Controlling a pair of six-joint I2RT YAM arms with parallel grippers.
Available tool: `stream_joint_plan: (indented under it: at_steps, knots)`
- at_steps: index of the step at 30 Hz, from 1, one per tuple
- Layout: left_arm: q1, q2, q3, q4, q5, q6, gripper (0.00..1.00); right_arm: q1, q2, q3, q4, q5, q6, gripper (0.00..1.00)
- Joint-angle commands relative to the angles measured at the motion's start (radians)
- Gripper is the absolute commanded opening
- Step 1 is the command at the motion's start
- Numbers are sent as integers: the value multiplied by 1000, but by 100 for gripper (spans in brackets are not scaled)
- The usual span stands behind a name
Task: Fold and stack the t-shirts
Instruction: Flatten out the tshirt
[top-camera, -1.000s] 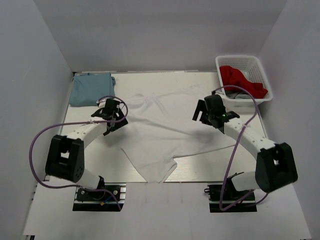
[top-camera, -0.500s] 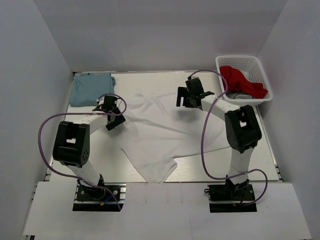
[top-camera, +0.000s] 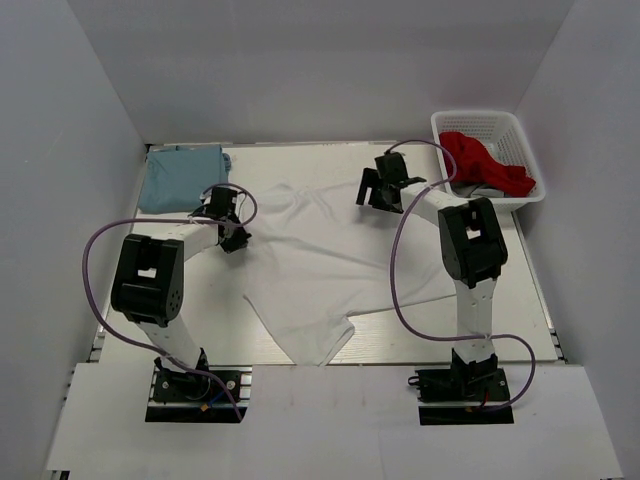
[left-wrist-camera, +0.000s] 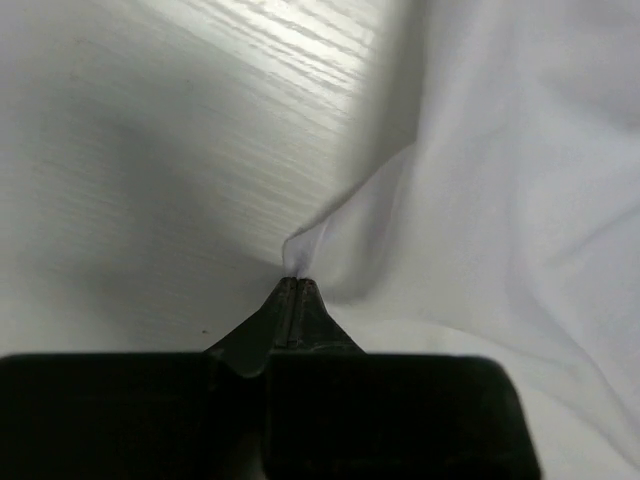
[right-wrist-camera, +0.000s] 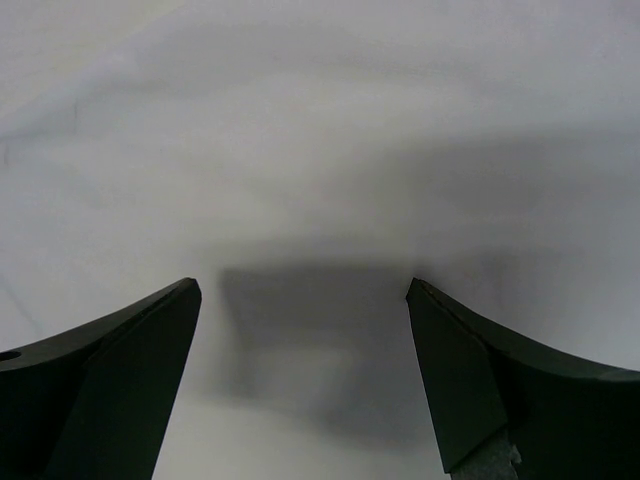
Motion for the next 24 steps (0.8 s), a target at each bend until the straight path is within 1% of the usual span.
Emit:
stream_joint_plan:
  at_steps: [1,3,4,6,8,11,12,13,14,15,17,19,20,21,22,23,24]
  knots:
    - [0,26,21,-212,-151,-86,0,-30,-22,-57,19,13,81,90]
    - [0,-6,21,-272,-173,-118,0,-41,-39,-86,38,12,93,90]
    - [0,-22,21,-288,-193,-168,0,-47,-41,-105,32,12,107,90]
    - [0,-70,8,-330,-222,-216,0,-50,-36,-103,-5,15,133,90]
    - [0,-107,-11,-331,-222,-236,0,-59,-33,-123,-14,21,149,90]
    - [0,-146,-33,-288,-210,-227,0,-61,-50,-148,38,-49,126,90]
    - [0,-158,-33,-274,-184,-214,6,-61,-64,-151,53,-81,89,90]
    - [0,-158,-33,-245,-173,-198,17,-58,-67,-148,62,-98,80,90]
    - [0,-158,-12,-234,-173,-177,34,-56,-70,-136,67,-121,55,90]
    - [0,-158,2,-234,-164,-166,41,-58,-90,-131,76,-135,35,90]
    - [0,-158,63,-243,-176,-146,55,-53,-114,-108,81,-158,2,90]
    - [0,-158,129,-262,-188,-137,63,-53,-143,-97,82,-160,-21,90]
    - [-12,-158,145,-271,-203,-137,78,-56,-157,-96,82,-160,-22,90]
    - [-12,-158,159,-271,-204,-120,86,-53,-204,-102,84,-157,-34,90]
    - [-12,-158,178,-259,-193,-105,92,-53,-223,-111,87,-142,-41,90]
    - [-12,-158,179,-224,-153,-73,100,-55,-240,-146,82,-132,-49,90]
    - [-12,-158,188,-205,-126,-57,100,-56,-307,-168,60,-75,-39,90]
